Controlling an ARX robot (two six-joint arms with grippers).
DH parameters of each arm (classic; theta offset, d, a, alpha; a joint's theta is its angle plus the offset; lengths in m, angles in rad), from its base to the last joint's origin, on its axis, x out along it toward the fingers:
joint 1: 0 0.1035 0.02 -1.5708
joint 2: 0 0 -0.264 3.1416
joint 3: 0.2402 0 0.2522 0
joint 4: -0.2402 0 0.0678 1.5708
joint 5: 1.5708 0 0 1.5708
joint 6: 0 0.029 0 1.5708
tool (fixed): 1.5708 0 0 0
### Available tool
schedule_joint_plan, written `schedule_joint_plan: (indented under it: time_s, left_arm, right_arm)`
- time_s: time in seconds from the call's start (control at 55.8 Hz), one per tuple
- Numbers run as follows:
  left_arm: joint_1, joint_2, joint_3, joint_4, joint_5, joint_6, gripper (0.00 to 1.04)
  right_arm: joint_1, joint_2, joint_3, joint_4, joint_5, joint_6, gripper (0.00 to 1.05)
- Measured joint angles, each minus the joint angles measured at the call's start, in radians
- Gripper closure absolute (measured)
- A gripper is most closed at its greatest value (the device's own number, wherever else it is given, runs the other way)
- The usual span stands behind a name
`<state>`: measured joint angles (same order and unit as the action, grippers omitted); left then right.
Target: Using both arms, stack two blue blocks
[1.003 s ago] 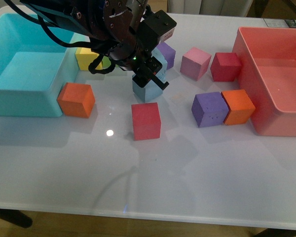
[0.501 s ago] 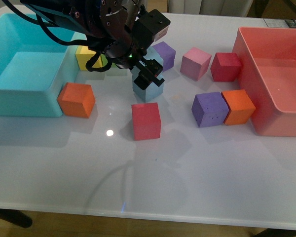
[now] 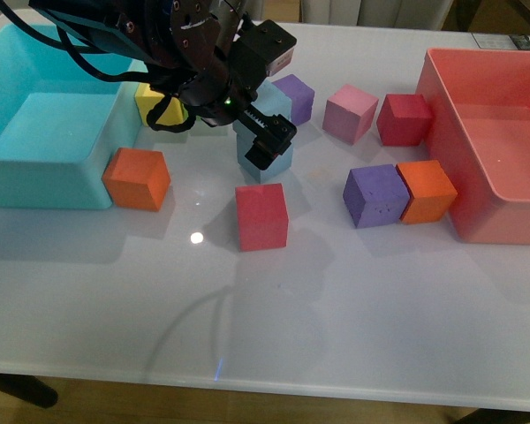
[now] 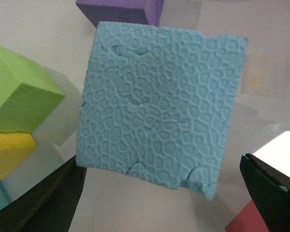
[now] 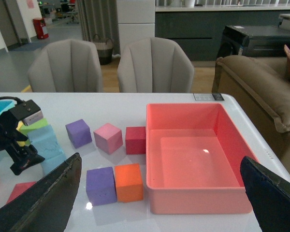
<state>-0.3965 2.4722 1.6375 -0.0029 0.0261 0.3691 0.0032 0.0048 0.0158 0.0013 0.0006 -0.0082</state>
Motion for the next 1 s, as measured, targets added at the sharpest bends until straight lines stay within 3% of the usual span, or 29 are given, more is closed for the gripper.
schedule_joint_plan:
  time_s: [0.304,0.591,0.931,0.949,1.003]
  left_arm:
    - [0.048,-0.115,-0.130,0.017,0.000,-0.002,0.09]
    - [0.106,-0.500,-0.519,0.198,-0.018,-0.115,0.09]
    - [0.109,-0.537,-0.544,0.203,-0.016,-0.140,0.09]
    - [0.108,-0.536,-0.546,0.214,-0.027,-0.143,0.09]
    - [0.103,-0.525,-0.616,0.449,-0.152,-0.204,0.17]
  right_arm:
    - [0.000,0.000,0.000,0.000,0.000,0.001,0.09]
    - [0.000,0.000,0.000,0.000,0.000,0.001,0.09]
    - [0.000,0.000,0.000,0.000,0.000,0.001,0.09]
    - [0.000,0.000,0.000,0.000,0.000,0.001,0.09]
    - [0.000,0.000,0.000,0.000,0.000,0.001,0.09]
